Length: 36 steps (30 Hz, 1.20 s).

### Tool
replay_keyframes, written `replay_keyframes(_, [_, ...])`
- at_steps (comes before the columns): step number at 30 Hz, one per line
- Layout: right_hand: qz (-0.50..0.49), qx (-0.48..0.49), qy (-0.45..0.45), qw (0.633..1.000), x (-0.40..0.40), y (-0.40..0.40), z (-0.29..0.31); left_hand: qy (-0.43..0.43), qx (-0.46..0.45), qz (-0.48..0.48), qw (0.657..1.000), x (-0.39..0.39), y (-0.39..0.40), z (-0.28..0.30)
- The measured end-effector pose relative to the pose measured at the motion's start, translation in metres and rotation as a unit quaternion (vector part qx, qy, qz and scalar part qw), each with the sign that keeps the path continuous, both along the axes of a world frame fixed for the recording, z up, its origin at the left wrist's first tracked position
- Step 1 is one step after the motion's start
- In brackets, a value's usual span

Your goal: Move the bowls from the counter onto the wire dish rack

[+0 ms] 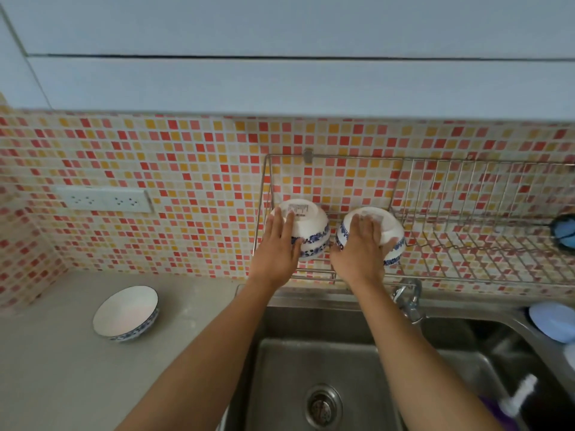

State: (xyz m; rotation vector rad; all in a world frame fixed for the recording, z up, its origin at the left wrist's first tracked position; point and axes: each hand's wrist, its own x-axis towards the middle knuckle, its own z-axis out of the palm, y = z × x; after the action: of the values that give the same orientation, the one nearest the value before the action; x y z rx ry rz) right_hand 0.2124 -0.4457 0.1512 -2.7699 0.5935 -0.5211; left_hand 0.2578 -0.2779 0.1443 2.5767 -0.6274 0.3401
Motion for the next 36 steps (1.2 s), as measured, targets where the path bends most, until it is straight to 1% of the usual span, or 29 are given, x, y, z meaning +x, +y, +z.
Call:
replay_keyframes(3, [-0.012, -0.024, -0.015, 1.0, 0.0, 0.001, -0.003, 0.007, -0.002, -0.012, 1.0, -0.012, 0.006, 0.001])
replay_keyframes(5, [-0.014, -0.037, -0.037, 0.999, -0.002, 0.002, -0.003, 0.0, -0.016, -0.048, 0.999, -0.031, 0.015, 0.003])
replay_keyframes(7, [-0.001, -0.013, -0.078, 0.997, -0.004, 0.001, -0.002, -0.011, -0.068, -0.075, 0.995, -0.055, 0.035, 0.007])
replay_keyframes(8, [0.008, 0.015, -0.117, 0.993, -0.006, 0.001, -0.001, -0.022, -0.085, -0.077, 0.993, -0.063, 0.049, 0.009])
replay_keyframes(9, [0.019, 0.059, -0.167, 0.984, -0.01, 0.003, 0.001, -0.033, -0.093, -0.072, 0.993, -0.067, 0.065, 0.01])
replay_keyframes(10, [0.033, 0.105, -0.223, 0.969, -0.016, 0.008, 0.003, -0.036, -0.096, -0.06, 0.993, -0.069, 0.082, 0.009])
replay_keyframes(11, [0.051, 0.131, -0.274, 0.951, -0.022, 0.015, 0.003, -0.031, -0.103, -0.043, 0.993, -0.067, 0.1, 0.006])
replay_keyframes(13, [0.087, 0.117, -0.336, 0.93, -0.036, 0.046, -0.004, -0.005, -0.126, -0.002, 0.992, -0.06, 0.139, -0.003])
replay_keyframes(15, [0.133, 0.103, -0.35, 0.922, -0.046, 0.094, -0.02, 0.029, -0.148, 0.041, 0.988, -0.05, 0.181, -0.016])
replay_keyframes(17, [0.192, 0.123, -0.321, 0.919, -0.046, 0.152, -0.044, 0.055, -0.171, 0.082, 0.98, -0.039, 0.223, -0.031])
replay_keyframes(19, [0.244, 0.145, -0.257, 0.924, -0.04, 0.21, -0.066, 0.069, -0.19, 0.129, 0.971, -0.027, 0.264, -0.047])
replay_keyframes(21, [0.27, 0.144, -0.211, 0.929, -0.029, 0.263, -0.085, 0.086, -0.198, 0.177, 0.96, -0.014, 0.303, -0.064])
replay_keyframes(23, [0.268, 0.179, -0.143, 0.936, -0.015, 0.309, -0.1, 0.112, -0.205, 0.212, 0.949, -0.002, 0.34, -0.083])
replay_keyframes(25, [0.249, 0.24, -0.041, 0.937, 0.005, 0.348, -0.114, 0.137, -0.207, 0.238, 0.939, 0.008, 0.373, -0.104])
replay_keyframes(27, [0.223, 0.297, 0.057, 0.927, 0.028, 0.377, -0.132, 0.168, -0.197, 0.256, 0.931, 0.018, 0.398, -0.125])
replay_keyframes(29, [0.191, 0.333, 0.134, 0.914, 0.049, 0.4, -0.148, 0.208, -0.196, 0.272, 0.919, 0.029, 0.417, -0.143])
replay_keyframes(32, [0.135, 0.378, 0.207, 0.892, 0.075, 0.424, -0.167, 0.266, -0.2, 0.291, 0.897, 0.046, 0.434, -0.165])
replay_keyframes(36, [0.035, 0.461, 0.269, 0.845, 0.097, 0.444, -0.197, 0.313, -0.209, 0.294, 0.879, 0.062, 0.441, -0.184])
